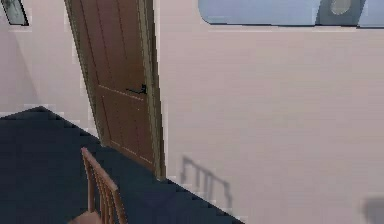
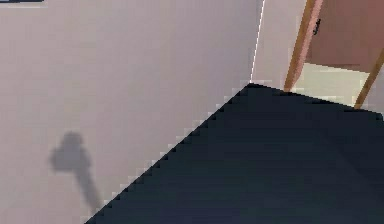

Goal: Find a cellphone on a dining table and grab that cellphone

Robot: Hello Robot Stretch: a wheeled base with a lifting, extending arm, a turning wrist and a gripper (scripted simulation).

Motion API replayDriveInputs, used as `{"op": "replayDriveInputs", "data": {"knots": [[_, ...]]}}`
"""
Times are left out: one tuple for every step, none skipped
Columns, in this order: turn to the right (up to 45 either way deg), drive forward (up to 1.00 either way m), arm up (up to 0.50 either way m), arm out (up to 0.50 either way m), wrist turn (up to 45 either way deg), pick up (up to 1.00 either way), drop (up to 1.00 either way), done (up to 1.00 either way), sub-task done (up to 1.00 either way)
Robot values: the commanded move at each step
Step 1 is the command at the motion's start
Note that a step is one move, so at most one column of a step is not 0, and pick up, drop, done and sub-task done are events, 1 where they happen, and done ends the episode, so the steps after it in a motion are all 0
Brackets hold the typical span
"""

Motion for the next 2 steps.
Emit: {"op": "replayDriveInputs", "data": {"knots": [[-45.0, 0.0, 0.0, 0.0, 0.0, 0.0, 0.0, 0.0, 0.0], [-39.0, 0.0, 0.0, 0.0, 0.0, 0.0, 0.0, 0.0, 0.0]]}}
